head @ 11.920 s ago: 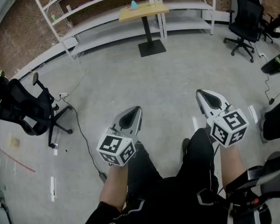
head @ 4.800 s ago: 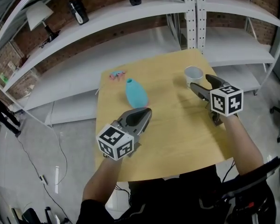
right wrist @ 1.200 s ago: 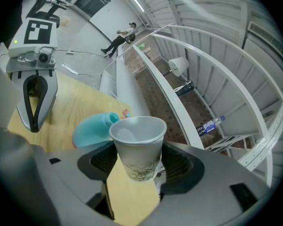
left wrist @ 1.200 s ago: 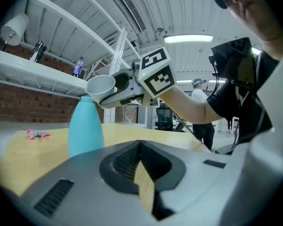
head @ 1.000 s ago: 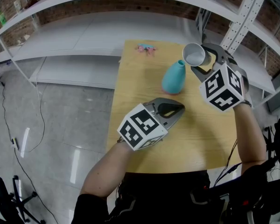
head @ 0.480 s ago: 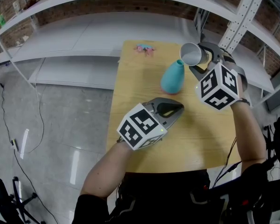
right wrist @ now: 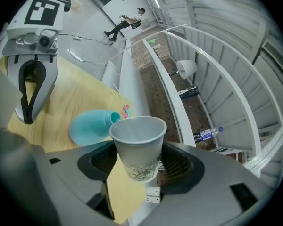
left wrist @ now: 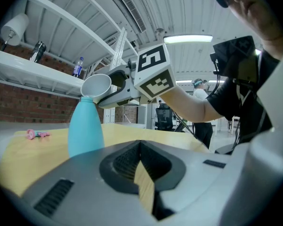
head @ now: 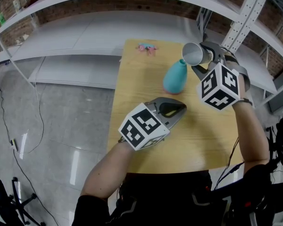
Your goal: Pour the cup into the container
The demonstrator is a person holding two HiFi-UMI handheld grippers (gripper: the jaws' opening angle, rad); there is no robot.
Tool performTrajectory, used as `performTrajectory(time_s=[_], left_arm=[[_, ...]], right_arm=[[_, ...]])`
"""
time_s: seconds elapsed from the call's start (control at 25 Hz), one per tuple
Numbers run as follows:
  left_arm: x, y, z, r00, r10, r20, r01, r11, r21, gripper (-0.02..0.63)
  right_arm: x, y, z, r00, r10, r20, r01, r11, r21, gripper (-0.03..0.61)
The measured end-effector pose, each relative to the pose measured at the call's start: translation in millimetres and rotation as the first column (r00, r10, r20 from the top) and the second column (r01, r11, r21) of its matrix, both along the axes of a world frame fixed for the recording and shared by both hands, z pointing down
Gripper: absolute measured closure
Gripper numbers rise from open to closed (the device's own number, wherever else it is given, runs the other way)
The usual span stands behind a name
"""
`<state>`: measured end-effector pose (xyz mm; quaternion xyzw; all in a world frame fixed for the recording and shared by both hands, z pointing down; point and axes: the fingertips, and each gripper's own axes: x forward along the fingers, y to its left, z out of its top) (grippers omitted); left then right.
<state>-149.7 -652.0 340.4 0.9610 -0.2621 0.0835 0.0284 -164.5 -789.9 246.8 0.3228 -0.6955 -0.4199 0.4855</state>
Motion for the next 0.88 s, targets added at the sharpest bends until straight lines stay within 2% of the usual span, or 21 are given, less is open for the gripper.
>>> performTrajectory(time_s=[0.88], left_arm=[[-0.3,1.1,-0.2,1.000,0.004,-0.003,-0.004,1.000,0.001,0.612]], right_arm=[[-0.9,-1.1,-0.6,1.000,0.004,-0.018,-0.003,0.999,0.032,0.282]])
